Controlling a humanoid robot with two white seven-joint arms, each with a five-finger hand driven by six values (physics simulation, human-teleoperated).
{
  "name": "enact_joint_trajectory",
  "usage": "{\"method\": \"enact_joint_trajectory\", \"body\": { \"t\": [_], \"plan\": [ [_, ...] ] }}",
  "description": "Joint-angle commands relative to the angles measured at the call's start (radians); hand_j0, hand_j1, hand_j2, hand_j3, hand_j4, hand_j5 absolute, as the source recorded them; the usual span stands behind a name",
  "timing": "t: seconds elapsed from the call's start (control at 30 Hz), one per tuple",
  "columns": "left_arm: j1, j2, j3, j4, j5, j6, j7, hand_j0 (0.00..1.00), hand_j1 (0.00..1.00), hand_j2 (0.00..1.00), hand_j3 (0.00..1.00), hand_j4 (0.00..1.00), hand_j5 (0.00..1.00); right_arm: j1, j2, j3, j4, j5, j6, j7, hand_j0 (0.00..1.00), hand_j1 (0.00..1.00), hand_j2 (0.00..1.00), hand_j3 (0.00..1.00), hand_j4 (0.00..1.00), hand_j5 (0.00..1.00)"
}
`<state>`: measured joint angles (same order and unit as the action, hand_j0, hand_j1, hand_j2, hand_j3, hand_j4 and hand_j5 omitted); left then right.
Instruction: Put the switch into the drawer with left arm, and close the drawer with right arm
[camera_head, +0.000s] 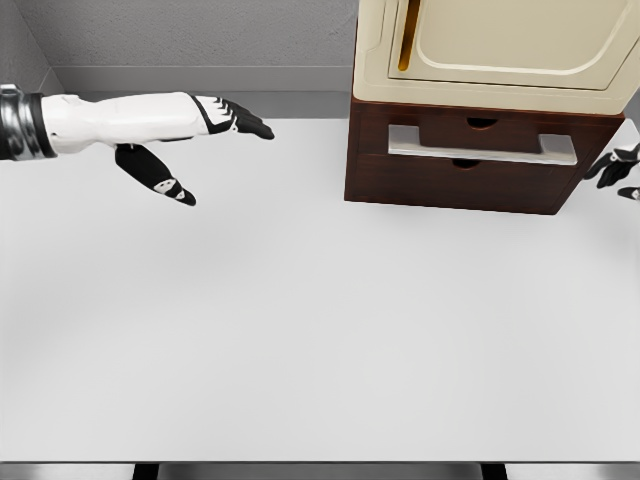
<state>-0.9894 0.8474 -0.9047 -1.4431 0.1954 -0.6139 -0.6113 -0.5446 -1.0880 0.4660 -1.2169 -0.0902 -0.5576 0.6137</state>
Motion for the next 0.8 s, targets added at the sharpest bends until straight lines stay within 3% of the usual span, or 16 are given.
{"method": "enact_joint_trajectory", "body": {
  "t": [0.0,0.17,0.23,0.27,0.3,0.4,0.43,0.77],
  "plan": [
    [0.0,0.001,0.001,-0.002,0.007,0.003,0.0,1.0,1.0,1.0,1.0,1.0,1.0,0.0,-0.003,0.003,0.002,0.001,-0.053,-0.003,0.53,0.53,0.53,0.53,0.53,0.53],
    [0.0,0.001,-0.005,-0.005,0.007,0.003,0.0,1.0,1.0,1.0,1.0,1.0,1.0,0.023,-0.012,0.011,0.037,0.003,-0.053,-0.003,0.54,0.54,0.54,0.54,0.54,0.54],
    [0.0,0.001,-0.005,-0.005,0.007,0.003,0.0,1.0,1.0,1.0,1.0,1.0,1.0,0.054,-0.026,0.016,-0.003,0.009,-0.053,-0.003,0.55,0.55,0.55,0.55,0.55,0.55],
    [0.0,0.001,-0.005,-0.007,0.007,0.003,0.0,1.0,1.0,1.0,1.0,1.0,1.0,0.061,-0.03,0.029,-0.056,0.009,-0.053,-0.003,0.55,0.55,0.55,0.55,0.55,0.55],
    [0.0,0.001,-0.005,-0.007,0.007,0.003,0.0,1.0,1.0,1.0,1.0,1.0,1.0,0.064,-0.059,0.06,-0.154,0.012,-0.053,-0.003,0.55,0.55,0.55,0.55,0.55,0.55],
    [0.006,0.001,-0.005,-0.005,0.007,0.003,0.0,1.0,1.0,1.0,1.0,1.0,1.0,0.064,-0.063,0.172,-0.463,0.061,-0.053,-0.003,0.55,0.55,0.55,0.55,0.55,0.55],
    [0.011,0.001,-0.005,-0.004,0.007,0.003,0.0,1.0,1.0,1.0,1.0,1.0,1.0,0.063,-0.061,0.186,-0.5,0.063,-0.053,-0.003,0.55,0.55,0.55,0.55,0.55,0.55],
    [0.015,0.001,-0.006,0.004,0.001,0.003,0.0,1.0,1.0,1.0,1.0,1.0,1.0,0.061,-0.063,0.186,-0.5,0.063,-0.053,-0.003,0.55,0.55,0.55,0.55,0.55,0.55]
  ]
}}
